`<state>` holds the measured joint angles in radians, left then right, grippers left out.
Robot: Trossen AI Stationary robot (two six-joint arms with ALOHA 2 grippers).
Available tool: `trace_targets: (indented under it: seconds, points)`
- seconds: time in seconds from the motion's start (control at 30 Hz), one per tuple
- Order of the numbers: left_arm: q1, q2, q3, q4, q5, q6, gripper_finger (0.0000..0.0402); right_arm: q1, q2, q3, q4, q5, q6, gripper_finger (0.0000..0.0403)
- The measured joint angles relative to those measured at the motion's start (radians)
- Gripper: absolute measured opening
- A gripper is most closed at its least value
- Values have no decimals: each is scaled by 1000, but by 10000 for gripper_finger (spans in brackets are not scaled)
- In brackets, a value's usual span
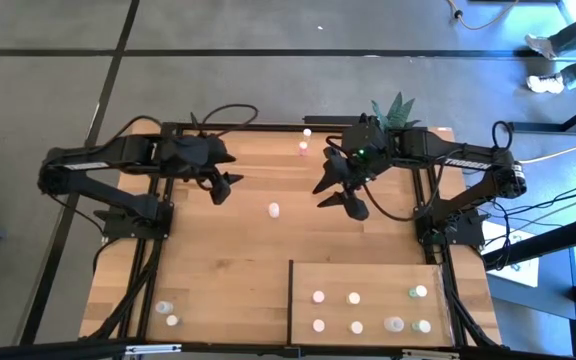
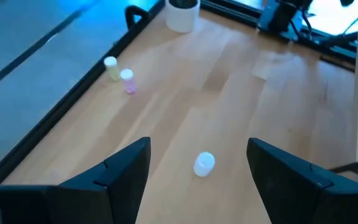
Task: Pick and place medicine bottles onto shelf by color
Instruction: Put the top transparent pill bottle on the shelf aligned with the other transparent pill bottle
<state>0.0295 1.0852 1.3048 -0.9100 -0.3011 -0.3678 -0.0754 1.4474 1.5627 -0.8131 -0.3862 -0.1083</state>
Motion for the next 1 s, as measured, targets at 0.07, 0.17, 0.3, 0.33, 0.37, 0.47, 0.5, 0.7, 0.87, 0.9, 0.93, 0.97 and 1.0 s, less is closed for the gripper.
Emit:
trace_targets:
  seconds: [0.07,0.17,0.3,0.33,0.37,0.47,0.5,0.7,0.87,0.9,0.93,0.97,1.0]
  points:
    - [-1,-7,0,-1,-10,-16,259,0,1,0,1,1,-15,177]
    - [-1,-9,0,-14,-18,-23,259,1,0,0,17,23,-8,177]
    - [-1,-11,0,-42,-34,-28,259,10,5,0,40,134,53,177]
    - [-1,-10,0,-47,-37,-36,259,15,8,0,43,168,53,177]
    - [-1,-10,0,-49,-42,-45,259,19,12,0,39,189,49,177]
    - [0,-10,0,-49,-53,-50,259,34,26,0,39,210,24,177]
    - [0,-10,0,-50,-53,-51,259,36,32,0,42,210,24,177]
    - [0,-11,0,-49,-55,-52,259,47,64,0,38,278,24,177]
    - [0,-11,0,-49,-55,-52,259,47,108,4,39,281,-9,177]
    - [0,-10,0,-49,-55,-52,259,47,114,13,41,281,-9,177]
    - [0,-10,0,-48,-55,-52,259,47,117,21,47,280,-6,175]
    - [0,-10,0,-49,-55,-52,259,47,118,27,46,280,-5,171]
    - [0,-10,0,-49,-55,-52,259,47,118,30,47,280,-5,166]
